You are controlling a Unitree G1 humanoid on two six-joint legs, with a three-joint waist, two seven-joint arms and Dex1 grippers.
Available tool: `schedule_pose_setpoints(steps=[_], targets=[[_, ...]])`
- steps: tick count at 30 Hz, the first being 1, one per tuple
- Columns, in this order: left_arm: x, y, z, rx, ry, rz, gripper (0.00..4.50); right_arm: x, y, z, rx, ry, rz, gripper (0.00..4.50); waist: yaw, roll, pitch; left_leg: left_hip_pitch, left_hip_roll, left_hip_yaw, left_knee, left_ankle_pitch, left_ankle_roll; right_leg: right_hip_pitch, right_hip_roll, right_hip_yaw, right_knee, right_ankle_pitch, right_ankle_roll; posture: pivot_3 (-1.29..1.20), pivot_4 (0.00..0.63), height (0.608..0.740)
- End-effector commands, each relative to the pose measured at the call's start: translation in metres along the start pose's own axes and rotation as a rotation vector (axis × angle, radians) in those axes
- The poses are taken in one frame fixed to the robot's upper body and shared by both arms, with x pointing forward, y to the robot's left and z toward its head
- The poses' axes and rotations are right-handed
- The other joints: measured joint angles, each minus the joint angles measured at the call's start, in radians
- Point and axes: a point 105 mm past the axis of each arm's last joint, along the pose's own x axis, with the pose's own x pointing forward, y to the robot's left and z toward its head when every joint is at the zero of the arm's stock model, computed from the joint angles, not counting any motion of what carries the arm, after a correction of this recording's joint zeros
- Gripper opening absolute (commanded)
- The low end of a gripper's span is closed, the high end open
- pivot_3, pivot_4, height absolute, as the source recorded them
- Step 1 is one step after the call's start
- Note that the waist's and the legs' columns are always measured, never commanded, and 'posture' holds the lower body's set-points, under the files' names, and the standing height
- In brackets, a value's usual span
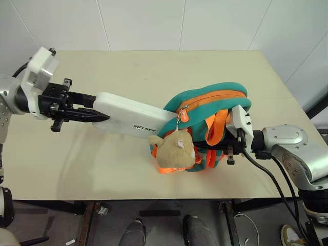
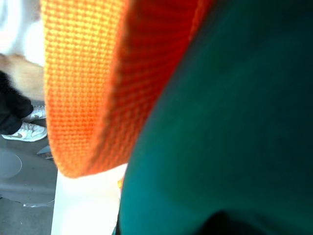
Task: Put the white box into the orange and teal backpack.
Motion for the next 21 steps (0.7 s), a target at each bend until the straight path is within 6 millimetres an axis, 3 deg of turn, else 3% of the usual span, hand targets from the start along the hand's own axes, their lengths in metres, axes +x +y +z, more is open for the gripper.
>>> schedule_pose_setpoints(steps=[1, 5, 12, 15, 21], targets=[[0.021, 0.006, 0.01, 0.087, -0.01, 0.024, 1.24, 0.001, -0.003, 0.001, -0.021, 0.012, -0.005, 0.0, 0.001, 0.0, 0.0, 0.0, 0.0, 0.0, 0.0, 0.0, 0.0, 0.0, 0.0, 0.0, 0.0, 0.0, 0.0, 0.0, 0.15, 0.74], [0.049, 0.023, 0.009, 0.068, -0.055, 0.141, 1.24, 0.003, -0.003, 0.001, -0.019, 0.012, -0.001, 0.0, 0.003, 0.0, 0.0, 0.0, 0.0, 0.0, 0.003, 0.0, 0.0, 0.001, 0.0, 0.0, 0.0, 0.001, 0.002, 0.0, 0.15, 0.74], [0.107, 0.033, 0.001, 0.02, -0.065, 0.193, 1.24, 0.006, -0.005, 0.002, -0.022, 0.007, 0.003, 0.0, 0.003, 0.0, 0.0, 0.0, -0.001, 0.0, 0.005, 0.0, 0.0, 0.002, 0.0, 0.001, 0.001, 0.002, 0.004, 0.0, 0.15, 0.74], [0.12, 0.04, 0.004, 0.016, -0.084, 0.234, 1.24, 0.006, -0.006, 0.002, -0.023, 0.009, 0.003, 0.0, 0.003, 0.0, 0.0, 0.0, -0.001, 0.0, 0.007, 0.0, 0.0, 0.002, 0.0, 0.001, 0.001, 0.003, 0.005, 0.0, 0.15, 0.74], [0.149, 0.034, -0.003, 0.024, -0.064, 0.185, 1.24, 0.007, -0.007, 0.002, -0.024, 0.008, -0.004, 0.0, 0.003, 0.0, 0.0, 0.0, -0.001, 0.0, 0.011, 0.0, 0.0, 0.004, 0.0, 0.001, 0.0, 0.003, 0.005, 0.0, 0.15, 0.74]])
